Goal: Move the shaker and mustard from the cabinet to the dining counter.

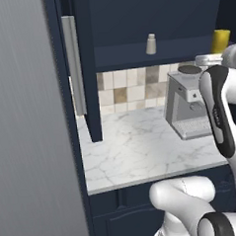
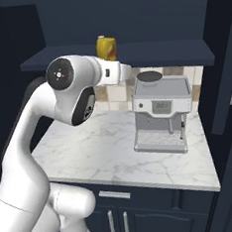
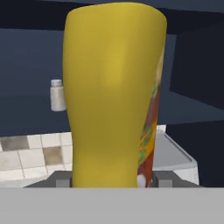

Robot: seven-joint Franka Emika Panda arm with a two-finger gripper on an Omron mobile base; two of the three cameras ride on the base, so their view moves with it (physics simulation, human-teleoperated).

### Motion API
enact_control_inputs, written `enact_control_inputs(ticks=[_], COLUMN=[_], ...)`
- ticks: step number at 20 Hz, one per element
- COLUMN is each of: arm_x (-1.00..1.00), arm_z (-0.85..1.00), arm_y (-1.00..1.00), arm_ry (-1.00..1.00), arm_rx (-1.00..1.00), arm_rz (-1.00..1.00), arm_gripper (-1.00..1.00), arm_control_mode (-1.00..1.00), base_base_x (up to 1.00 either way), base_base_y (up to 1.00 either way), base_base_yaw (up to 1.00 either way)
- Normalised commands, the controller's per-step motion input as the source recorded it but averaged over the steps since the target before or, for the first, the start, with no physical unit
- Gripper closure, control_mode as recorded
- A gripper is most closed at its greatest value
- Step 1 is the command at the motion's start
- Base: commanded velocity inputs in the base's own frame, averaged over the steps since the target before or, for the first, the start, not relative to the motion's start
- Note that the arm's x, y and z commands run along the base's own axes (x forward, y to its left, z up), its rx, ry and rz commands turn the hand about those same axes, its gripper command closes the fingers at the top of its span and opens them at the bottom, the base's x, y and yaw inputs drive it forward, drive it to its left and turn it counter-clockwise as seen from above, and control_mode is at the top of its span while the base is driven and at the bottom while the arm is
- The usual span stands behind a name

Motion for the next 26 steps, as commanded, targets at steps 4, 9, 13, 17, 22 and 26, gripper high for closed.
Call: enact_control_inputs(ticks=[4,9,13,17,22,26], arm_x=[-0.22,-0.34,-0.39,-0.31,-0.22,-0.02], arm_z=[0.0,-0.08,-0.15,-0.09,-0.03,0.0], arm_y=[0.03,0.16,0.26,0.4,0.41,0.37], arm_ry=[0.0,0.0,0.0,0.0,0.0,0.0], arm_rx=[0.05,0.0,0.0,0.0,0.0,0.0], arm_rz=[0.02,0.02,0.04,0.05,0.09,0.15], arm_gripper=[1.0,1.0,1.0,1.0,1.0,1.0], arm_control_mode=[-1.0,-1.0,-1.0,-1.0,-1.0,-1.0], base_base_x=[0.0,0.0,0.0,0.0,0.0,0.0], base_base_y=[0.0,0.0,0.0,0.0,0.0,0.0], base_base_yaw=[0.0,0.0,0.0,0.0,0.0,0.0])
